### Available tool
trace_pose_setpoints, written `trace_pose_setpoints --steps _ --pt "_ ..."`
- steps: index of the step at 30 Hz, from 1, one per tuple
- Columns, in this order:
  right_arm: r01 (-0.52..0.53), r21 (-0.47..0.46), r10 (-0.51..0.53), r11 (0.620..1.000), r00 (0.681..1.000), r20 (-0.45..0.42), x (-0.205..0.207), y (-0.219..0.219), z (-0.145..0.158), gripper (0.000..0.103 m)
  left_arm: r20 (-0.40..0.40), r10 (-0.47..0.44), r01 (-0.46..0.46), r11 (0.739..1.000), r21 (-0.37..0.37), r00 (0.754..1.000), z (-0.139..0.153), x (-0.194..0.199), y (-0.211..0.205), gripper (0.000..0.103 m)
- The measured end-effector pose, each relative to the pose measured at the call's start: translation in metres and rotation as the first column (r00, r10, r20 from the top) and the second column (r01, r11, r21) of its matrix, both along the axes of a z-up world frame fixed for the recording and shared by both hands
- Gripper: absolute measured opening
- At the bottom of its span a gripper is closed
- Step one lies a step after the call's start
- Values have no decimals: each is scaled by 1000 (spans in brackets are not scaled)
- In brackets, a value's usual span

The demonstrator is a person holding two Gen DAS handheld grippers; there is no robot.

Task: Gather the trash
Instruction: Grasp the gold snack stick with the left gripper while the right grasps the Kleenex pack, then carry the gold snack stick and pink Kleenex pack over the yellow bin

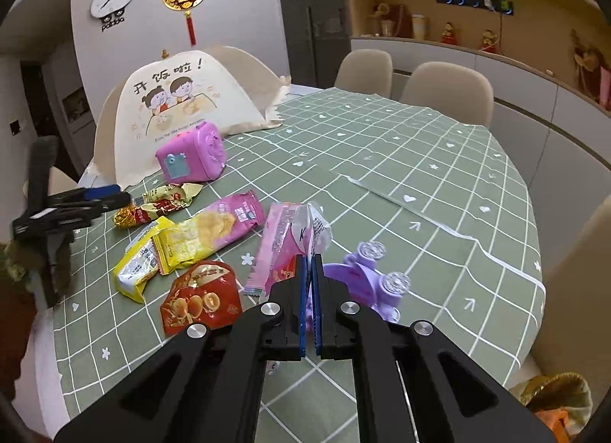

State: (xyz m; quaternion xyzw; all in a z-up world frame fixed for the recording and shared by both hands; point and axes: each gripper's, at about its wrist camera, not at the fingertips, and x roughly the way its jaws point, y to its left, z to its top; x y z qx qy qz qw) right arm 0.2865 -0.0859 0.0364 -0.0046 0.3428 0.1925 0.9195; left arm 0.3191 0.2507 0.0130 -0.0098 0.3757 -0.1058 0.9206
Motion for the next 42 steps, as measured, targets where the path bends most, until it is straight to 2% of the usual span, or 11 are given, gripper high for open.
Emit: trace_pose_setpoints --steps 2,5,7,10,14,19,24,29,32,37,42 --pt "5 -14 -5 1000 1000 14 -3 0 1 5 -52 27 -27 1000 4 998 -13 12 0 67" --pt "2 -24 -1 1000 999 37 -8 -1 5 5 -107 87 -91 995 -38 991 -26 20 5 50" --pt "-3 -21 4 1000 999 49 -11 -3 9 5 -112 101 -109 992 -70 989 -26 16 5 38" --pt "-3 -13 4 1000 998 65 -15 -9 14 5 -94 102 -109 992 -67 990 -20 3 -4 31" --pt "6 4 -7 1000 997 82 -19 -16 18 5 -31 91 -93 992 -85 995 1 -21 -23 29" --pt "22 12 -23 1000 994 107 -29 -24 20 5 103 72 -60 991 -116 992 43 -50 -56 29" --pt "43 23 -46 999 991 127 -40 -42 22 5 167 37 -16 992 -124 985 64 -63 -101 30" --pt "71 21 -74 997 988 135 -51 -68 26 5 165 4 22 987 -160 986 60 -63 -137 30" --pt "92 18 -94 996 984 149 -60 -85 29 5 137 -26 51 982 -182 990 49 -63 -163 30" --pt "157 50 -163 986 971 172 -77 -125 33 5 124 -97 115 982 -150 988 45 -69 -207 30" --pt "224 75 -234 972 956 176 -97 -164 31 5 126 -173 191 971 -147 977 44 -76 -255 30"
